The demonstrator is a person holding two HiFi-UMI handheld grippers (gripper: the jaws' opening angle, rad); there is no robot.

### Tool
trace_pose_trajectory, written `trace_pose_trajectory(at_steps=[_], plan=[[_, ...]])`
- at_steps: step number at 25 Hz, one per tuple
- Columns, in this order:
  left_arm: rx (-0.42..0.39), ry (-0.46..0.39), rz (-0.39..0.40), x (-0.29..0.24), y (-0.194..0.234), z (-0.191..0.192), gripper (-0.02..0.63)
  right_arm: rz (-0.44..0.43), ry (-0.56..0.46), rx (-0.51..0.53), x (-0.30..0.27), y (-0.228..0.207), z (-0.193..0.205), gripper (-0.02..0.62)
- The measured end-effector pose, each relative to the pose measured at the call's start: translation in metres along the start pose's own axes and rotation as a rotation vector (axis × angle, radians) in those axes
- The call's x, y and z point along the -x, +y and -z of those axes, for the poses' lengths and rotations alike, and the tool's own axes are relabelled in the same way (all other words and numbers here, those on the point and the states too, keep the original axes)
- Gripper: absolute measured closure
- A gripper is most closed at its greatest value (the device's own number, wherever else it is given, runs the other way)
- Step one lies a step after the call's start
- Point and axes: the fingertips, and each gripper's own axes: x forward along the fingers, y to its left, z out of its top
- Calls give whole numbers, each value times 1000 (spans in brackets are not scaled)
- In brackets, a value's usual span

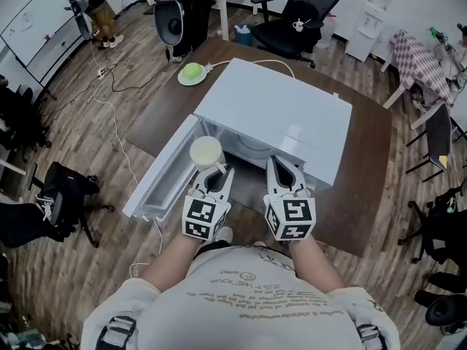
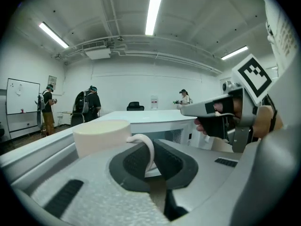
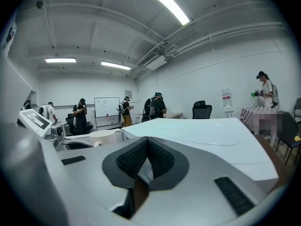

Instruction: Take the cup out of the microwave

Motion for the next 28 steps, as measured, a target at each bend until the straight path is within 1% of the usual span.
trace_pose_trajectory(at_steps=[4, 10, 28], plan=[[19, -17, -47, 7, 14, -16, 575, -44, -3, 21, -5, 13, 2, 580], [12, -33, -63, 14, 22, -28, 575, -91, 4, 46, -9, 30, 3, 581], [17, -25, -24, 16, 16, -26, 575, -66, -4, 45, -5, 32, 0, 580]])
